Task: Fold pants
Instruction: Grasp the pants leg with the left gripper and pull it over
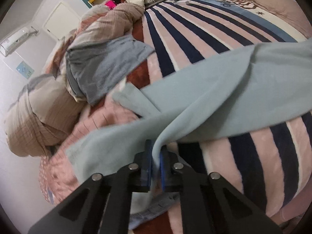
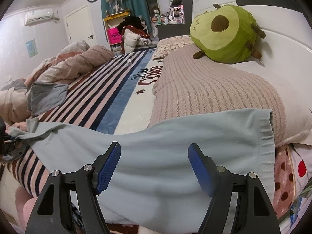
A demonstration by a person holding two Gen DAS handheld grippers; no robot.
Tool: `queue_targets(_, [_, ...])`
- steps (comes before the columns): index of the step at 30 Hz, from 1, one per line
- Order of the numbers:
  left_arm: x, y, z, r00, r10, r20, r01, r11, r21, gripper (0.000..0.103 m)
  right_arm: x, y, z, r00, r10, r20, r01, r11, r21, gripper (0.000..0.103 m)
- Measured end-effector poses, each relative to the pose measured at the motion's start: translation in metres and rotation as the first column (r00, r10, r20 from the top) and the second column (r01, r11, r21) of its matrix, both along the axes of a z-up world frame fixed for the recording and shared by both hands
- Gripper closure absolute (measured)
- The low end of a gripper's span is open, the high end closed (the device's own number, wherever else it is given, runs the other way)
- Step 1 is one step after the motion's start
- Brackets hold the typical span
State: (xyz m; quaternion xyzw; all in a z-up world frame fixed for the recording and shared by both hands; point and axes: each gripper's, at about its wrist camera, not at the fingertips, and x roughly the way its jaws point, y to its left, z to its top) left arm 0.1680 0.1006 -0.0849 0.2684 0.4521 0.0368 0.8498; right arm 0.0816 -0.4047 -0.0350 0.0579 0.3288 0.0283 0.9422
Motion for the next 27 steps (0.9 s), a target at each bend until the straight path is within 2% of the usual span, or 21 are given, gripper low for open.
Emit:
queue_targets(8, [0.054, -0.002, 0.031, 0.998, 0.002, 0.056, -0.001, 1.000, -0.010, 0.101, 0.006, 0.004, 0.003, 1.000, 0.012, 0.002, -0.012, 1.000, -0.003, 0.035])
queue_targets(13, [0.109, -0.001, 0.024, 1.000, 0.012, -0.001, -0.012, 0.998, -0.056, 0.099, 0.015, 0.006, 0.002, 1.000, 0.012, -0.012, -0.012, 1.000, 0.003, 0.035])
queue_targets(15, [0.126, 0.001, 0.016, 1.000, 0.017, -0.012, -0.018, 0.998, -0.053, 0.098, 0.020, 0.008, 0.000, 1.000, 0.014, -0.019, -0.014, 1.000, -0.006, 0.035])
queue_targets(17, [0.140, 0.005, 0.008, 0.999, 0.028, -0.028, -0.028, 0.999, -0.021, 0.086, 0.026, 0.013, -0.002, 0.999, 0.020, -0.031, -0.020, 1.000, -0.014, 0.035])
queue_targets(18, [0.145, 0.009, 0.005, 0.999, 0.044, -0.024, -0.044, 0.999, 0.002, 0.057, 0.028, 0.014, -0.003, 0.999, 0.022, -0.037, -0.023, 1.000, -0.017, 0.035])
queue_targets(19, [0.148, 0.014, 0.005, 0.998, 0.061, -0.010, -0.061, 0.998, 0.027, 0.041, 0.031, 0.017, -0.005, 0.999, 0.026, -0.045, -0.027, 0.999, -0.021, 0.035])
queue_targets(21, [0.149, 0.026, 0.012, 0.997, 0.076, -0.010, -0.075, 0.997, 0.013, 0.041, 0.034, 0.020, -0.008, 0.998, 0.033, -0.055, -0.034, 0.999, -0.023, 0.035])
queue_targets(24, [0.132, 0.041, 0.033, 0.996, 0.085, -0.001, -0.084, 0.992, -0.099, 0.040, 0.037, 0.024, -0.011, 0.997, 0.042, -0.061, -0.044, 0.999, -0.021, 0.035])
queue_targets(27, [0.103, 0.038, 0.047, 0.999, 0.030, 0.014, -0.028, 0.994, -0.103, 0.040, 0.037, 0.027, -0.012, 0.997, 0.050, -0.059, -0.051, 0.999, -0.008, 0.035])
